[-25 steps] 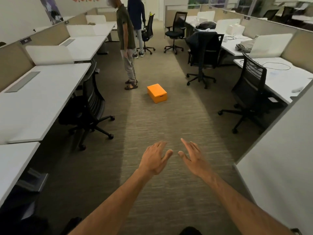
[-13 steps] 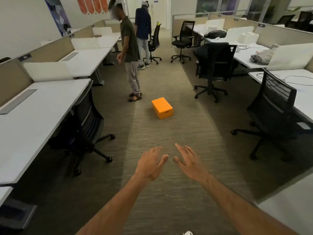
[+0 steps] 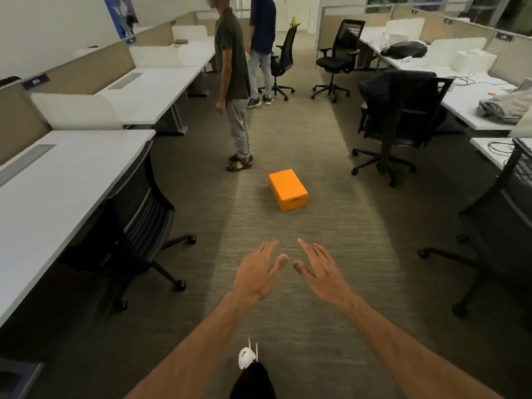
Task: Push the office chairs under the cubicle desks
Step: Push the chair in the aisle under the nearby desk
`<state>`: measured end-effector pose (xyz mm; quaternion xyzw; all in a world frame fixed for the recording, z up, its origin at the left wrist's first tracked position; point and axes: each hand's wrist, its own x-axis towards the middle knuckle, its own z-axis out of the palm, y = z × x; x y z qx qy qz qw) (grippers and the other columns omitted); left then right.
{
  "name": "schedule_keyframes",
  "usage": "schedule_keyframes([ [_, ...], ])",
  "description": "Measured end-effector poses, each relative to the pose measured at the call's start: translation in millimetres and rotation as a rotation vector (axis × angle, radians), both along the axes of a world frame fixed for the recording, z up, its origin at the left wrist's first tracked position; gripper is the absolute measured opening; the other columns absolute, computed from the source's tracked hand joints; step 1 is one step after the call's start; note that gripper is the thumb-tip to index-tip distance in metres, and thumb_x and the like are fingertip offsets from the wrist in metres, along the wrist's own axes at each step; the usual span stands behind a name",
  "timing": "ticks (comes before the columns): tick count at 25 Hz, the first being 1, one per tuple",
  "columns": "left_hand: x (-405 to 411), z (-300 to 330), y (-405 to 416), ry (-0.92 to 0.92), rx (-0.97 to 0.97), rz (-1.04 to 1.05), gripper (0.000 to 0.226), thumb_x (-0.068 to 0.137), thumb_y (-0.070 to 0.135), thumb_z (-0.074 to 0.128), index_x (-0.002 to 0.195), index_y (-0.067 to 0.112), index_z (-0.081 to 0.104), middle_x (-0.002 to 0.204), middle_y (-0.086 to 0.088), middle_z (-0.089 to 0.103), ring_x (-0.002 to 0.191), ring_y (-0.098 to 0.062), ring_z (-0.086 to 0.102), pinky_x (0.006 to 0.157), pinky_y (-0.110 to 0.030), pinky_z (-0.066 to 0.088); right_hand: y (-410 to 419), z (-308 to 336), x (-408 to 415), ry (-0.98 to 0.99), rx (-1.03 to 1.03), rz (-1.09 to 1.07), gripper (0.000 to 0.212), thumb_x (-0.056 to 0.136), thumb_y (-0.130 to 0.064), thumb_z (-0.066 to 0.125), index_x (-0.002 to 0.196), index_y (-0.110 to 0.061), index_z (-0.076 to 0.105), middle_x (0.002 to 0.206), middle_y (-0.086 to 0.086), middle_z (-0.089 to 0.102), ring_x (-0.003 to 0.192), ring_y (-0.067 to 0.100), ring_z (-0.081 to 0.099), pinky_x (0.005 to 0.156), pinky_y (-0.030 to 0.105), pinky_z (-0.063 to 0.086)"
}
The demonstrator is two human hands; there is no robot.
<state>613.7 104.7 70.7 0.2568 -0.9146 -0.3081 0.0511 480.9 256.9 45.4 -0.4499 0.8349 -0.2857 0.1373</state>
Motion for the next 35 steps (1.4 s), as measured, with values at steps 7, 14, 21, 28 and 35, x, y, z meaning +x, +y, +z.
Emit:
schedule_keyframes([
  [7, -114.0, 1.9, -132.1, 0.006, 0.019, -0.057, 0.068, 0.102, 0.064, 0.031, 0.157, 0.024, 0.034, 0.162, 0.0, 0.037, 0.148, -0.017, 0.033, 0.118, -0.033, 0.025, -124.0, -10.2, -105.0, 0.038, 0.015, -0.075, 0.072, 0.101, -0.063, 0.034, 0.161, -0.024, 0.021, 0.161, 0.0, 0.036, 0.151, 0.022, 0.023, 0.12, 0.027, 0.011],
  [14, -199.0, 3.3, -240.6, 0.0, 0.017, -0.068, 0.067, 0.103, 0.062, 0.033, 0.156, 0.022, 0.036, 0.161, 0.001, 0.038, 0.146, -0.015, 0.036, 0.115, -0.03, 0.027, -229.2, -7.0, -196.5, 0.046, 0.041, -0.027, 0.071, 0.101, -0.062, 0.03, 0.16, -0.023, 0.021, 0.162, -0.001, 0.035, 0.151, 0.02, 0.021, 0.121, 0.027, 0.01],
  [21, -270.0, -19.0, -340.1, -0.017, 0.053, 0.09, 0.07, 0.101, 0.065, 0.03, 0.156, 0.022, 0.036, 0.161, 0.0, 0.038, 0.146, -0.015, 0.035, 0.117, -0.032, 0.028, -349.7, -21.5, -306.9, 0.04, 0.076, 0.2, 0.073, 0.101, -0.067, 0.025, 0.159, -0.024, 0.023, 0.16, -0.002, 0.037, 0.148, 0.017, 0.023, 0.125, 0.037, 0.018],
  [28, -312.7, -11.5, -438.6, 0.089, 0.079, 0.491, 0.067, 0.101, 0.064, 0.036, 0.152, 0.022, 0.044, 0.154, 0.001, 0.048, 0.14, -0.016, 0.044, 0.116, -0.034, 0.034, -486.9, -7.1, -386.0, 0.049, 0.154, 0.487, 0.073, 0.098, -0.069, 0.023, 0.161, -0.032, 0.015, 0.165, -0.004, 0.027, 0.153, 0.019, 0.014, 0.124, 0.04, 0.016],
  [35, -277.8, -21.4, -479.7, 0.044, 0.133, 0.766, 0.065, 0.102, 0.064, 0.038, 0.152, 0.022, 0.043, 0.154, 0.001, 0.048, 0.14, -0.016, 0.045, 0.115, -0.033, 0.035, -603.2, -5.6, -378.8, 0.023, 0.18, 0.77, 0.082, 0.092, -0.082, 0.015, 0.159, -0.036, 0.016, 0.164, -0.005, 0.031, 0.152, 0.017, 0.02, 0.124, 0.041, 0.018],
])
